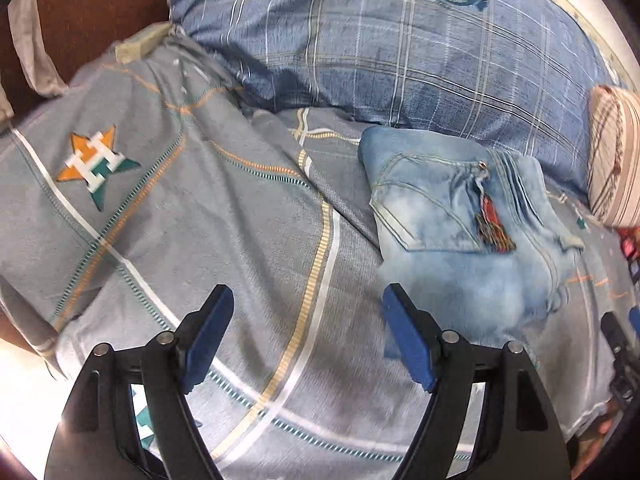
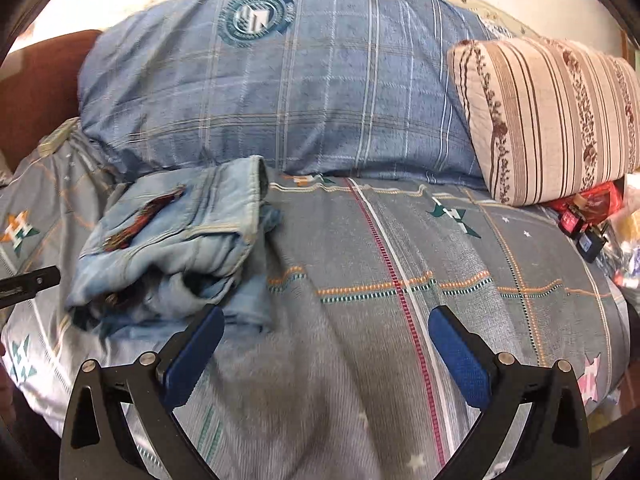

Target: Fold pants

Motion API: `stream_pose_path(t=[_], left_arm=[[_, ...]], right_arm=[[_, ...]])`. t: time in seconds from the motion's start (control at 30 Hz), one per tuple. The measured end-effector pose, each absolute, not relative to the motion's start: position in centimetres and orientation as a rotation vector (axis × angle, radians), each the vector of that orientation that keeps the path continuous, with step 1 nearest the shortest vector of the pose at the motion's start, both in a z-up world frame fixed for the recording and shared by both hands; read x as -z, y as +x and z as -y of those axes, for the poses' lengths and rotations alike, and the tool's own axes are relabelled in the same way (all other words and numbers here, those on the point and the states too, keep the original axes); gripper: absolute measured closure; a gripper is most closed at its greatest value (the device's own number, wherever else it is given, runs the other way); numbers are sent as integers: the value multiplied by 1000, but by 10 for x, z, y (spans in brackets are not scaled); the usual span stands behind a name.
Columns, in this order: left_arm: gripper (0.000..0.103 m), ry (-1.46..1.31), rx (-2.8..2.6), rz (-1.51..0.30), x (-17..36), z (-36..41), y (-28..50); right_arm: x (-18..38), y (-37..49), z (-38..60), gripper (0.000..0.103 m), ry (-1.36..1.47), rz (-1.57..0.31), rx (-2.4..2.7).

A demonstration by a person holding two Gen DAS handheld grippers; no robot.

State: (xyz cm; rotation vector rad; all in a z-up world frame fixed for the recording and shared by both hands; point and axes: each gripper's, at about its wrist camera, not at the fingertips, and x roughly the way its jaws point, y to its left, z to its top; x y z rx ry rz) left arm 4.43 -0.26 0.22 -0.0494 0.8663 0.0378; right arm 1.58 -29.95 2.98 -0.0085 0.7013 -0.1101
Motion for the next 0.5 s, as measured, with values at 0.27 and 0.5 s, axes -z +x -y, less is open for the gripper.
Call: stream_pose_path(t=[0.27, 0.5], left_arm=[[25, 40, 17, -786, -13, 14, 21], [25, 67, 39, -779, -15, 19, 14]], right_arm=[[-34, -7, 300, 1, 11, -682, 93], [-34, -14, 302, 1, 18, -679, 91]])
